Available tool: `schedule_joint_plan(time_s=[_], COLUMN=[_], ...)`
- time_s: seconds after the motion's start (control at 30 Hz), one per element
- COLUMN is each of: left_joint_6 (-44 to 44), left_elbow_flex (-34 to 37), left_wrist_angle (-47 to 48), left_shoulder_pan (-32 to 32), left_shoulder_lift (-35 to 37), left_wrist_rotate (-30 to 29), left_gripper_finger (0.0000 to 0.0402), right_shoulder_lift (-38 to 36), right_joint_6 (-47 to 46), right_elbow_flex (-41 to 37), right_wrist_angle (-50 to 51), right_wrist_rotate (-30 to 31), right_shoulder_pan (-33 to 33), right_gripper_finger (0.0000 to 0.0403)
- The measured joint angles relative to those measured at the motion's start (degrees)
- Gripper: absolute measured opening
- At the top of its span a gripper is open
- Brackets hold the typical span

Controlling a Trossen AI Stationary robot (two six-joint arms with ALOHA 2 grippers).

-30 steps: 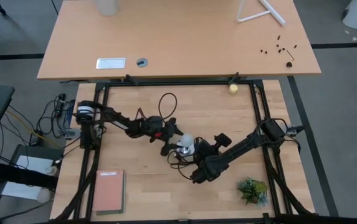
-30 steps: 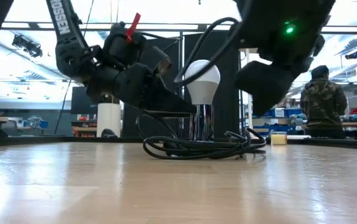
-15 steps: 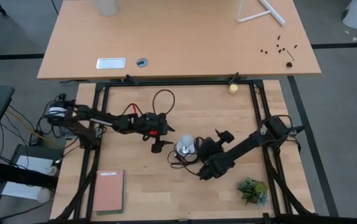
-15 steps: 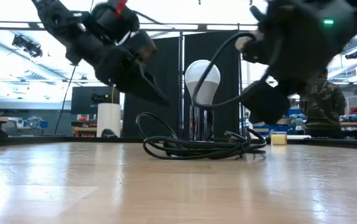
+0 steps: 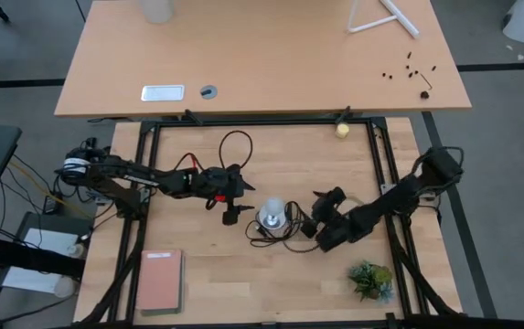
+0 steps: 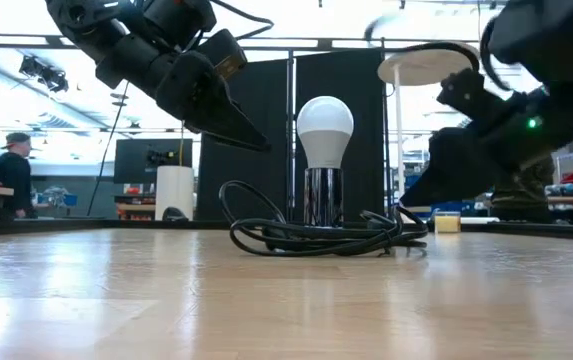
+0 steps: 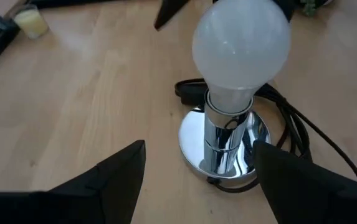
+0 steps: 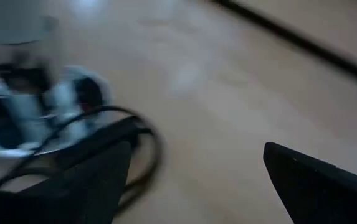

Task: Screw lightbulb
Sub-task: Remove the white lightbulb from the silver lamp

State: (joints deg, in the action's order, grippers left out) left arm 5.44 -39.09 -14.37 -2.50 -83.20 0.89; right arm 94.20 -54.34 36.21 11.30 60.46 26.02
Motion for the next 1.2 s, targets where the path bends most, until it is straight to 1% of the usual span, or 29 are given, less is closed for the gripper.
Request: schedule_joint_plan(time_s=[0.1, 0.17, 0.23, 0.3, 0.43, 0.5, 0.57, 0.63, 0.73, 0.83, 0.93, 1.03, 1.13, 1.2], left_joint_6=[-1.19, -1.3, -2.23, -3.81, -6.49, -7.35, -7.57, -7.53, -6.95, -5.85, -5.28, -6.14, -7.64, -8.62], left_elbow_flex=[0.0, 0.0, 0.0, 0.0, 0.0, 0.01, 0.02, 0.0, 0.01, 0.08, 0.4, 2.74, 6.24, 9.0], left_wrist_angle=[-0.44, -0.11, 1.14, 2.84, 4.8, 6.15, 6.91, 7.82, 8.38, 11.05, 10.86, 10.53, 11.08, 7.95], left_shoulder_pan=[0.0, 0.03, 0.3, 0.83, 2.66, 3.71, 4.71, 5.79, 7.45, 9.41, 10.8, 11.23, 11.21, 11.21], left_shoulder_lift=[-0.02, -0.02, -0.02, 0.0, 0.04, 0.95, 2.56, 4.39, 7.89, 11.31, 13.05, 14.86, 17.34, 19.25], left_wrist_rotate=[0.0, 0.0, -0.06, -0.26, -0.92, -2.64, -6.16, -10.26, -15.82, -19.89, -21.25, -22.03, -22.22, -22.25], left_gripper_finger=[0.0296, 0.0296, 0.0296, 0.0296, 0.0295, 0.0295, 0.0295, 0.0295, 0.0295, 0.0295, 0.0295, 0.0294, 0.0283, 0.0272], right_shoulder_lift=[-2.92, -3.73, -4.46, -4.66, -4.7, -4.69, -4.69, -4.67, -4.81, -4.86, -4.86, -4.86, -4.84, -4.84], right_joint_6=[15.99, 23.97, 29.16, 32.89, 38.48, 41.01, 43.7, 44.25, 41.52, 40.61, 42.02, 44.16, 46.08, 46.67], right_elbow_flex=[-9.73, -14.66, -17.92, -19.66, -19.57, -19.21, -18.73, -18.45, -17.39, -16.77, -17.16, -18.81, -20.49, -21.58], right_wrist_angle=[-25.47, -38.94, -48.71, -54.41, -56.96, -56.94, -57.08, -57.84, -58.72, -57.49, -57.5, -57.69, -59.28, -60.75], right_wrist_rotate=[-8.51, -14.49, -19.59, -24.4, -32.43, -34.66, -34.81, -34.11, -34.14, -38.77, -43.18, -46.29, -50.43, -52.72], right_shoulder_pan=[-3.17, -5.84, -8.72, -11.36, -15.29, -16.5, -17.27, -17.91, -18.33, -18.48, -20.15, -23.07, -26.3, -27.98], right_gripper_finger=[0.0375, 0.0375, 0.0375, 0.0375, 0.0375, 0.0375, 0.0375, 0.0375, 0.0375, 0.0375, 0.0374, 0.0374, 0.0373, 0.0373])
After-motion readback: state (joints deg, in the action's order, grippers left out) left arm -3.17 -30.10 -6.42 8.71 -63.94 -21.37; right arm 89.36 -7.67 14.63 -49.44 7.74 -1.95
